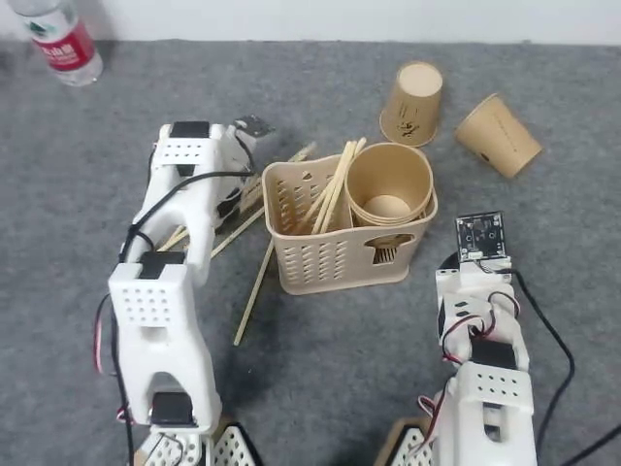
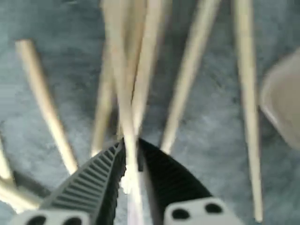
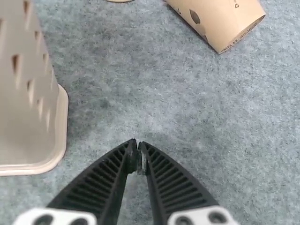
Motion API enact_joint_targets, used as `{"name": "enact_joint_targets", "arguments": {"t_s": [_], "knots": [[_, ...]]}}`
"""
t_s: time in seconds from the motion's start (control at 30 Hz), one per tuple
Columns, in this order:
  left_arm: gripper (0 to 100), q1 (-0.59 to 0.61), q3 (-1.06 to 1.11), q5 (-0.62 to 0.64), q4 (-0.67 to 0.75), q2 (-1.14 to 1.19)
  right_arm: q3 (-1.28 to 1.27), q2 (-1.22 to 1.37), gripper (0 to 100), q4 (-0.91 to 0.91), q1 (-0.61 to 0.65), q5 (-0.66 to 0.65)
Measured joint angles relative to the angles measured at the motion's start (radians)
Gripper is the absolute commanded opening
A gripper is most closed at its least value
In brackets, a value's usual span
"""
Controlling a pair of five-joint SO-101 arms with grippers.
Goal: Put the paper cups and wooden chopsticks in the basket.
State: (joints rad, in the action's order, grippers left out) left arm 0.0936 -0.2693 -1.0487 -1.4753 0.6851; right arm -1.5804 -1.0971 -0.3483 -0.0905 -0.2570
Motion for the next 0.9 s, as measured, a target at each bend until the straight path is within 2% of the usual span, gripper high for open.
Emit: {"name": "enact_joint_targets", "arguments": {"t_s": [0.1, 0.33, 0.63, 0.9], "knots": [[1, -0.008, 0.018, -0.060, -0.021, 0.000, 0.000, 0.000, 1.5, 0.000, 0.000, 0.000], [1, 0.003, 0.035, -0.071, -0.037, -0.040, 0.000, 0.000, 1.5, 0.000, 0.000, 0.000], [1, 0.009, 0.037, -0.071, -0.175, -0.334, 0.000, 0.000, 1.5, 0.000, 0.000, 0.000], [1, 0.094, 0.037, -0.069, -0.230, -0.519, 0.000, 0.000, 1.5, 0.000, 0.000, 0.000]]}}
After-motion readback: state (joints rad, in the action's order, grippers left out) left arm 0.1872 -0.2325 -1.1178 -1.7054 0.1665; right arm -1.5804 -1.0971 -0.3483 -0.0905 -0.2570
